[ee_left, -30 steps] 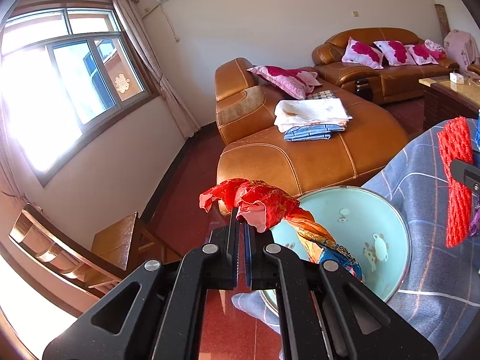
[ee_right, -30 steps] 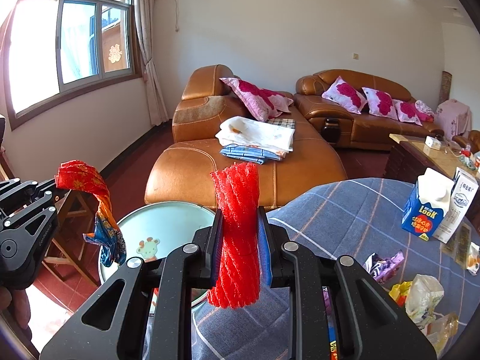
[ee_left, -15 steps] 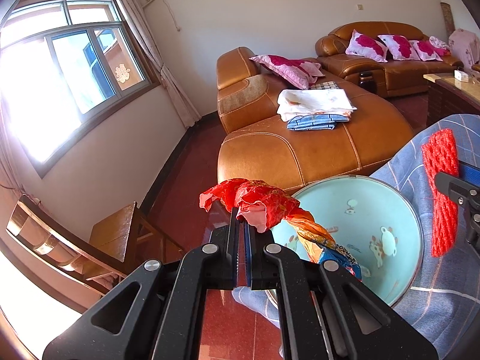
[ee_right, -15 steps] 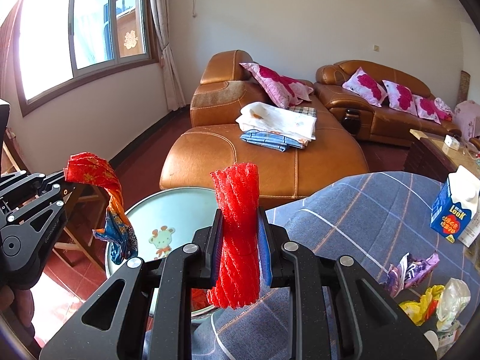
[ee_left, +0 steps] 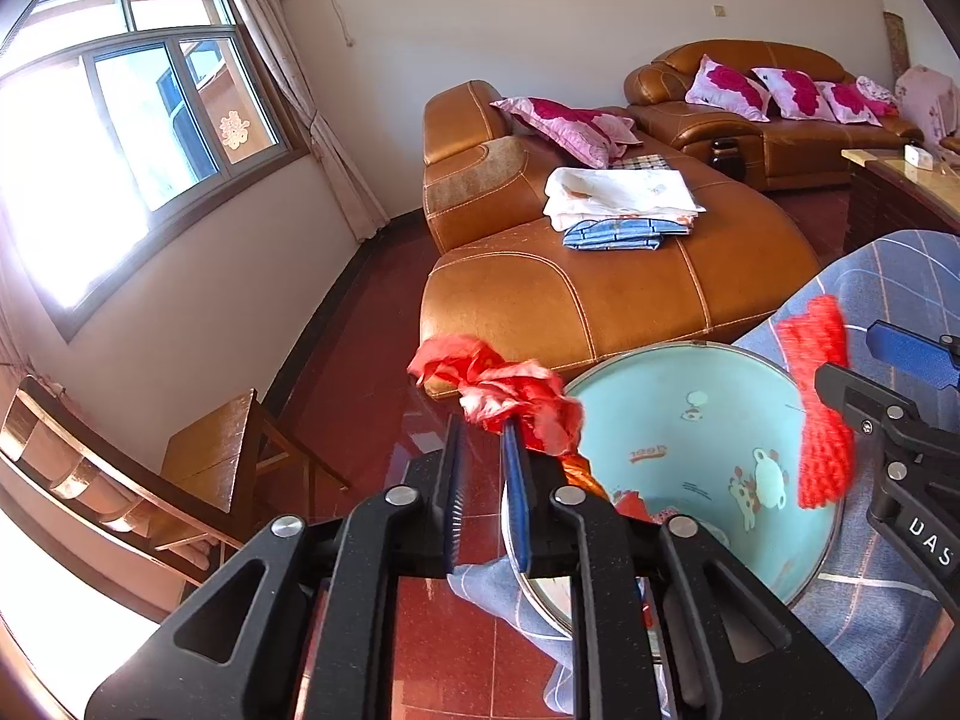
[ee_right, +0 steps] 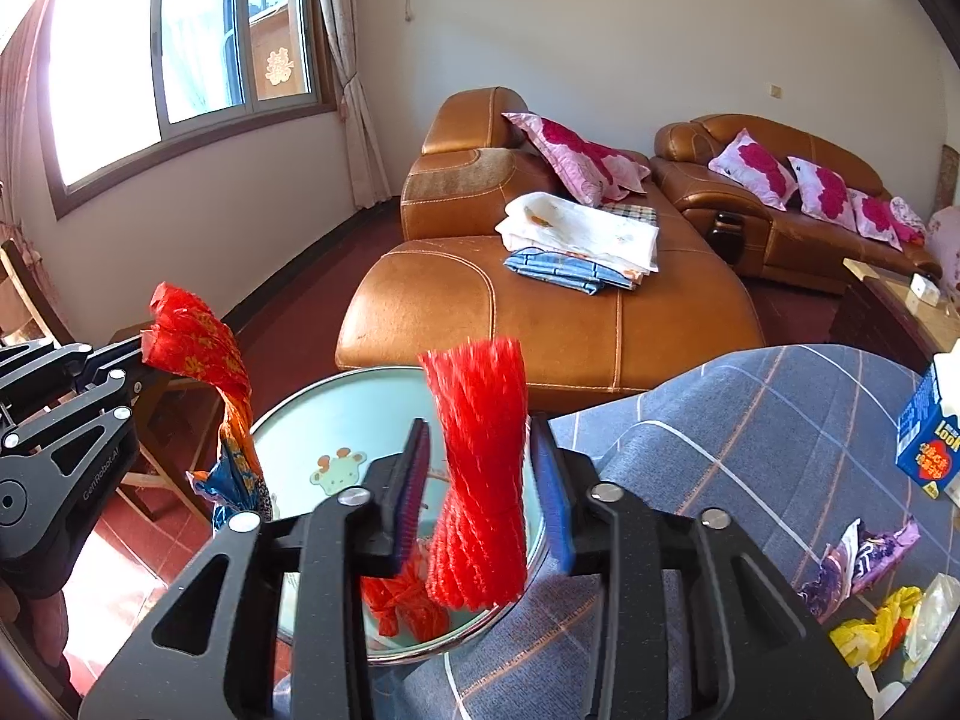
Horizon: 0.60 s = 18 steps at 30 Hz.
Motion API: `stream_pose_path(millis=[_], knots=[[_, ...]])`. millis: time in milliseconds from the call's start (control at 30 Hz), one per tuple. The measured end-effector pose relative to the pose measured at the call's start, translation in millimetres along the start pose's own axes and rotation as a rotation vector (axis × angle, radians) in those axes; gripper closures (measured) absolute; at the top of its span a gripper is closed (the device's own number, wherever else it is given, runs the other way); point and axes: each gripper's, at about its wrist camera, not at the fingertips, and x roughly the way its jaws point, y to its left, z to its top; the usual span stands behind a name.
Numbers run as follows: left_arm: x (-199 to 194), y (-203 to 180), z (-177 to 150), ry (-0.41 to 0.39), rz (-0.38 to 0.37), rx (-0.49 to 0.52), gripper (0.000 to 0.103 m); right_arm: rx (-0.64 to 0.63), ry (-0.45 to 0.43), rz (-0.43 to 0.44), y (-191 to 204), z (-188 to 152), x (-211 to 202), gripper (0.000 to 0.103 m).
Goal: Collect trash
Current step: 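Open the right gripper to drop the red mesh net into the wastebasket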
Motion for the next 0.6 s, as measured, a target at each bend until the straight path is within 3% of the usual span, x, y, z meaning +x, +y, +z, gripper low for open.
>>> stream_pose_path(millis=[67,200,300,600], knots=[[-0.9,-0.3,-1.1,-0.007,0.003,-0.004,0.063,0.004,0.002,-0.003,-0.2,-1.5,0.8,0.059],[-1.2,-1.1,-1.8,-0.008,-0.001,-0.008,0.06,0.029,0.002,-0.015,-5.5,-4.6,0.5,0.053],[-2.6,-2.8,-2.8,-0.014,0.002,-0.007,0.045,0.04,0.005,-0.024,-9.7,-7.4,-1.0,0.052],[-7.9,-8.0,-3.1,-0.021,-0.014,0.001,0.043,0.044,-0.003,-0.053,-11.3,-10.5,-11.5,0.048]])
